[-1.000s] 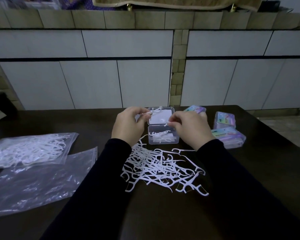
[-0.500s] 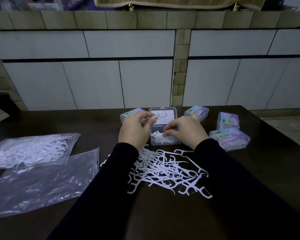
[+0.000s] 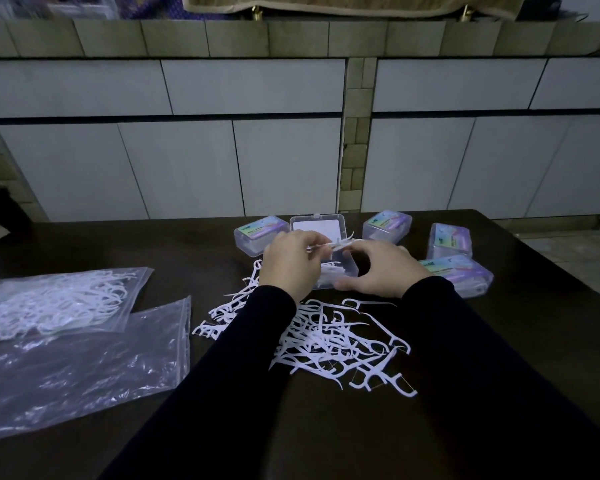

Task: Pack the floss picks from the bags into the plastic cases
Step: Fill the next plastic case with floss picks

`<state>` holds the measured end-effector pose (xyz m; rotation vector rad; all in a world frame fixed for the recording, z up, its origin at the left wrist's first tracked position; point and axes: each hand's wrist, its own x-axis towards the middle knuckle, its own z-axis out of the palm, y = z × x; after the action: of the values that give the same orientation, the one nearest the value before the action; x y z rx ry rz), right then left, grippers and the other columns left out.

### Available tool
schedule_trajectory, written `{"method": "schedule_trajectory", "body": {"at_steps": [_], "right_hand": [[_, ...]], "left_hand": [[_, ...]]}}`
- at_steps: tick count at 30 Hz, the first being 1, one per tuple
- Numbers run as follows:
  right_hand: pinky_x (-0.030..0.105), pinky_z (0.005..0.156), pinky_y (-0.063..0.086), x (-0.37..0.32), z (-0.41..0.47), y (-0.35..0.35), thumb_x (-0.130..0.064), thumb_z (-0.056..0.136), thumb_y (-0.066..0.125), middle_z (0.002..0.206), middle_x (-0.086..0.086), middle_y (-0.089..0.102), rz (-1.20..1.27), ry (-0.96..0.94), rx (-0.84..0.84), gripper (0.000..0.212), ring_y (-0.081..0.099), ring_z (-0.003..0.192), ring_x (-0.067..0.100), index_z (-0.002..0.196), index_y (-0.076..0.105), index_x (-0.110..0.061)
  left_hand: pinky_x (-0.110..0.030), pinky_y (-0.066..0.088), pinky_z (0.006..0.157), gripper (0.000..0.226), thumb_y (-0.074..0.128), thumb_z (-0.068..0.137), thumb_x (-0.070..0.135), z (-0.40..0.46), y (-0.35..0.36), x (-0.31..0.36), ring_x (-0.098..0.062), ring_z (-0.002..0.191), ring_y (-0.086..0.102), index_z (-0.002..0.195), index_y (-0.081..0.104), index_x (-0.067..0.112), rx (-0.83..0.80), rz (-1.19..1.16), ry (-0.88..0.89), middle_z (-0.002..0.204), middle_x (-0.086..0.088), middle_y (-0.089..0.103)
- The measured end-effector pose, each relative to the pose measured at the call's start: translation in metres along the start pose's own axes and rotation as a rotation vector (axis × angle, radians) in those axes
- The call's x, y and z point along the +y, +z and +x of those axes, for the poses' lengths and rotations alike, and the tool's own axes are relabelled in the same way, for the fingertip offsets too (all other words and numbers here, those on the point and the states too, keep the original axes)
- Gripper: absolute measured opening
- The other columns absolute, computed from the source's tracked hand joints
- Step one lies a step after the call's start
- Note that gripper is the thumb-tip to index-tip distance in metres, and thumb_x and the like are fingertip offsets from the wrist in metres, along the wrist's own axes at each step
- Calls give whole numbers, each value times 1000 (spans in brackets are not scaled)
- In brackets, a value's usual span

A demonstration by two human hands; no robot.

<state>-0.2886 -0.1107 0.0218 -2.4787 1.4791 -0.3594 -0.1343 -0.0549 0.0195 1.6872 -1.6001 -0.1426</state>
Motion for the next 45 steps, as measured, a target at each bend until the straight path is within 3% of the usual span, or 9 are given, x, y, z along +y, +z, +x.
{"method": "schedule_trajectory", "body": {"at_steps": [9,23,28,30,33,35,38,42,45], "right_hand": [[48,109,29,1,-1,1,-59,73,72,141,-10,49,97,23,-6,70,42,131,19,135,46,-39],[48,108,37,2,-3,0,-58,73,73,138,-10,51,131,34,-32,71,44,129,18,136,45,-40],[47,110,30,-1,-5,-5,-59,75,71,144,-8,47,82,35,-58,75,40,133,19,140,40,-39],[47,110,27,-7,-9,-9,-60,75,70,147,-7,42,17,35,-77,79,38,135,20,143,35,-38],[38,96,40,-18,-15,-19,-60,75,70,132,-7,51,-58,-19,26,63,48,117,14,129,47,-36],[28,83,47,-29,-21,-25,-56,77,69,112,-11,58,-26,-71,65,42,54,99,7,110,57,-34],[25,75,53,-49,-31,-27,-55,78,69,92,-16,64,5,-122,-42,24,58,84,1,90,64,-35],[28,81,54,-66,-39,-15,-58,76,70,104,-11,69,-59,-158,-186,44,62,92,5,108,71,-27],[29,85,53,-69,-41,-10,-60,75,70,115,-8,67,-84,-151,-237,59,61,100,8,122,66,-24]], "left_hand": [[-32,49,85,23,58,93,36,-4,-13,-8,-15,92,59,108,72,25,-140,265,26,100,3,71],[-26,48,80,16,59,93,29,-6,-20,-4,-13,88,59,101,73,24,-199,188,10,99,3,70],[-33,51,84,24,52,97,31,-6,-31,-8,-13,87,60,103,72,20,-215,195,-2,99,2,70],[-27,49,83,22,53,96,33,-8,-45,-8,-9,89,58,104,71,22,-240,178,-23,99,7,68],[-19,38,76,14,63,90,37,-10,-69,-11,3,81,55,94,73,27,-248,182,-33,86,16,61],[-20,36,73,11,70,84,38,-11,-81,-16,0,80,56,89,73,30,-274,226,-70,82,16,61],[-21,38,76,29,75,78,40,-13,-89,-21,-8,90,57,105,70,30,-424,295,-180,97,11,64],[-23,34,92,53,71,83,39,-15,-88,-21,-14,120,51,132,55,27,-569,398,-204,133,6,57],[-22,36,91,52,68,86,37,-15,-81,-19,-13,116,53,134,54,25,-608,410,-175,128,6,60]]}}
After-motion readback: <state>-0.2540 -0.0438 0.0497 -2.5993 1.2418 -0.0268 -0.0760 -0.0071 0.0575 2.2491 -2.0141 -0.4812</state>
